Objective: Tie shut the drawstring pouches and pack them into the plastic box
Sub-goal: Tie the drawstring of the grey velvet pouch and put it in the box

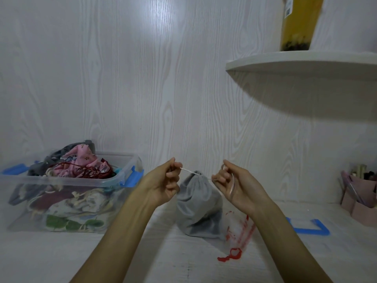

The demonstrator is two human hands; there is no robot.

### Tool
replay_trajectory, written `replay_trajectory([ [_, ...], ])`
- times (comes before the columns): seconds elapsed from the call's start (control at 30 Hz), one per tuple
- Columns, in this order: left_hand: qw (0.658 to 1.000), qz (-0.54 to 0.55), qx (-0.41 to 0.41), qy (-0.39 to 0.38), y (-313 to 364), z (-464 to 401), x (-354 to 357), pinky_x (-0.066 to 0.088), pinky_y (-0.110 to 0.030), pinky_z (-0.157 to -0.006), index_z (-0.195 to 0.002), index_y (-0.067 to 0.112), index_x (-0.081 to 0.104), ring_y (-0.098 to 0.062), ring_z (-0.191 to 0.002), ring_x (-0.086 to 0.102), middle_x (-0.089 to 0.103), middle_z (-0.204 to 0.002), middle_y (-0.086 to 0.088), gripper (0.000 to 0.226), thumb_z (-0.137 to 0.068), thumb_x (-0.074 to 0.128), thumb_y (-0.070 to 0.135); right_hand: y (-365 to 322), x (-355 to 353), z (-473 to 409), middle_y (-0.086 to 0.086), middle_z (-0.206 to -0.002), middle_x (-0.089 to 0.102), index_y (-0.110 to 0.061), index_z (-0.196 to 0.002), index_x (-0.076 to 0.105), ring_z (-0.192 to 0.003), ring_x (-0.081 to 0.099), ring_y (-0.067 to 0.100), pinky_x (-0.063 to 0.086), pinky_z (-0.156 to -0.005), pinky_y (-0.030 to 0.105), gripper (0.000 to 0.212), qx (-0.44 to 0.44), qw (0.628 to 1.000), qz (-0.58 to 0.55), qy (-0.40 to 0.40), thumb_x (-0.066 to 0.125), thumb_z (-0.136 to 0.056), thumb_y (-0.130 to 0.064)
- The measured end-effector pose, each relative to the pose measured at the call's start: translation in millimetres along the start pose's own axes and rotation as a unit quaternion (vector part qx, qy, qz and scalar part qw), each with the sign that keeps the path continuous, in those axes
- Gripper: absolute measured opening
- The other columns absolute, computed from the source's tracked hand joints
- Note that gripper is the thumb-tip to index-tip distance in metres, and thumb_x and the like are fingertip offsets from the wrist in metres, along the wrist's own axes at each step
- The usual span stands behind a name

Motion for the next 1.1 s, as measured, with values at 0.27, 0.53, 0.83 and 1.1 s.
replay_trajectory([
  [0.27,0.983,-0.174,0.044,0.024,-4,4,17,0.027,-0.011,-0.033,-0.081,0.018,0.064,0.0,-0.046,0.049,0.07,-0.07,0.009,0.018,-0.089,0.061,0.034,15,7,1,-0.002,-0.057,0.04,-0.012,-0.081,0.059,-0.044,0.034,0.006,0.03,-0.042,0.017,0.012,0.008,0.923,0.384,-0.017,0.065,-0.087,-0.02],
  [0.53,0.896,-0.428,0.099,0.067,5,12,13,0.04,-0.02,-0.06,-0.102,0.025,0.062,-0.004,-0.085,0.065,0.068,-0.102,0.011,0.018,-0.092,0.055,0.038,20,4,0,0.002,-0.07,0.063,-0.011,-0.095,0.074,-0.06,0.051,0.013,0.042,-0.055,0.02,0.022,-0.039,0.906,0.42,0.021,0.073,-0.081,-0.027],
  [0.83,0.826,-0.55,0.124,-0.005,4,24,21,0.041,-0.008,-0.049,-0.105,0.027,0.07,0.008,-0.065,0.061,0.068,-0.082,0.013,0.023,-0.082,0.072,0.029,21,8,-1,-0.007,-0.047,0.045,-0.013,-0.102,0.069,-0.043,0.03,0.005,0.03,-0.038,0.015,0.021,-0.025,0.956,0.289,0.041,0.07,-0.083,-0.022],
  [1.1,0.892,-0.417,0.172,0.034,-11,4,16,0.038,-0.009,-0.044,-0.086,0.015,0.076,0.001,-0.046,0.052,0.062,-0.054,0.004,0.019,-0.088,0.063,0.028,19,9,-4,-0.006,-0.044,0.033,-0.007,-0.105,0.068,-0.037,0.03,0.004,0.032,-0.04,0.016,0.028,-0.048,0.979,0.192,0.054,0.05,-0.096,-0.027],
])
Point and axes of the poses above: each hand's wrist, its own z-axis away from the middle knuckle, its own x-axis out of the palm, y = z × x, the point moved 1 cm from there along -z, towards the middle knuckle
